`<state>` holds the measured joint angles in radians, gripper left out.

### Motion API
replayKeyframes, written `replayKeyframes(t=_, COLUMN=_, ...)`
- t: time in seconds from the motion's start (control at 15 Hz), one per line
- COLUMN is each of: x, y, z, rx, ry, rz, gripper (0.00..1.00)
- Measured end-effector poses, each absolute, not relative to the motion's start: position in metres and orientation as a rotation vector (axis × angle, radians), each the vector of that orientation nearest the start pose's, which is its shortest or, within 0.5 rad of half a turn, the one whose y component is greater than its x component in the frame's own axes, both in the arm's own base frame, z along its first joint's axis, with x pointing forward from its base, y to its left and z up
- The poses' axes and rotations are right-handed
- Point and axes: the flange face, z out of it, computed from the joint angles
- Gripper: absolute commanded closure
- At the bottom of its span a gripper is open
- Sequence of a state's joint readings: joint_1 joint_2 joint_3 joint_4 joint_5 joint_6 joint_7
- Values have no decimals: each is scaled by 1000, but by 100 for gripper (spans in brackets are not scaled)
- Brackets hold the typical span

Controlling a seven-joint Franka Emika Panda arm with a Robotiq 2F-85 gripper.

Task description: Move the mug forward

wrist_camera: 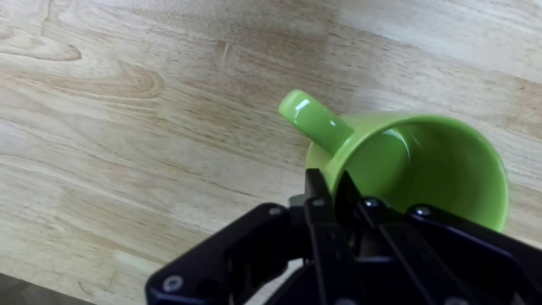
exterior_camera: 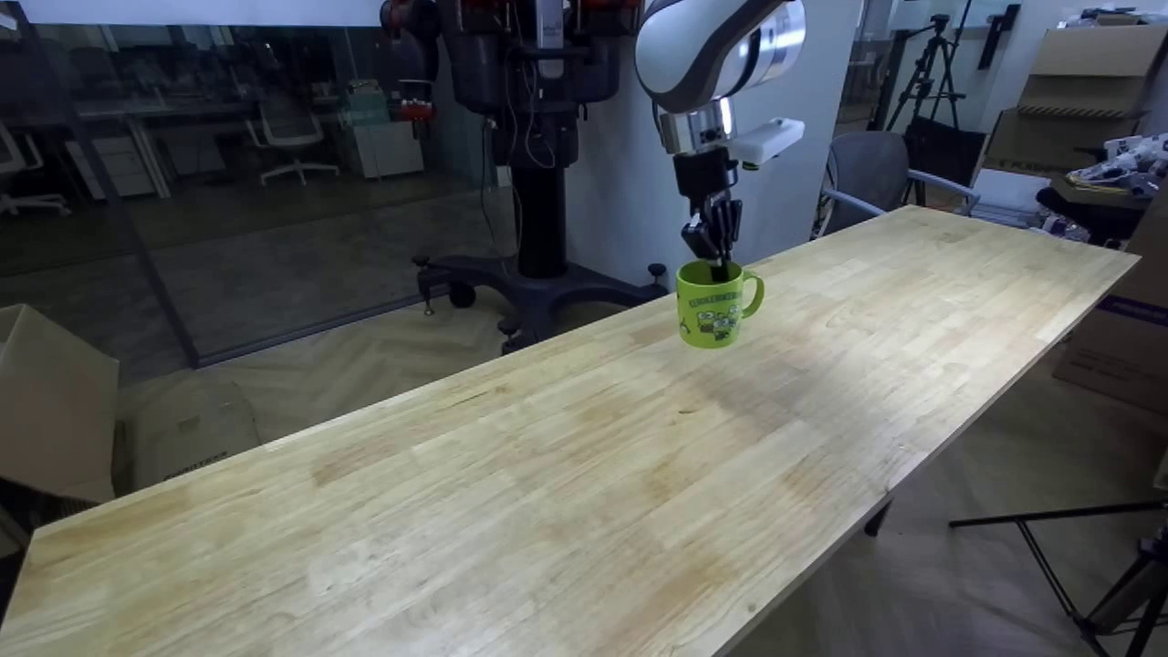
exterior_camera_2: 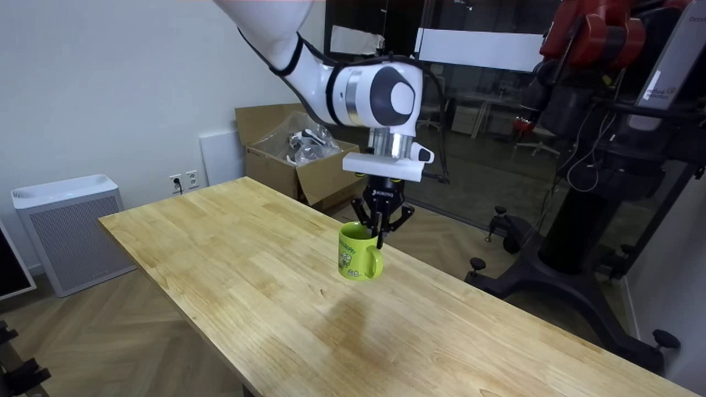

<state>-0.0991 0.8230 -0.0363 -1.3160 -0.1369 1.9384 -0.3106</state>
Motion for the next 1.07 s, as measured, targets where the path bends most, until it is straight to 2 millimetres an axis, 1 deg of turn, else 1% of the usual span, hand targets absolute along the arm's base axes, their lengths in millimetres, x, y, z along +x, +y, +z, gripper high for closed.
replayKeyframes(t=0.2, x=728, y=-96, z=222, rx=-3182, ry=-385, rz=392, gripper=97)
replayKeyframes(t=0.6, x=741, y=-87, z=191, rx=-3165, ry=-398, rz=409, gripper=97)
replayKeyframes(t=1.07, x=752, y=-70, z=180, rx=-3187, ry=-435, rz=306, gripper=97)
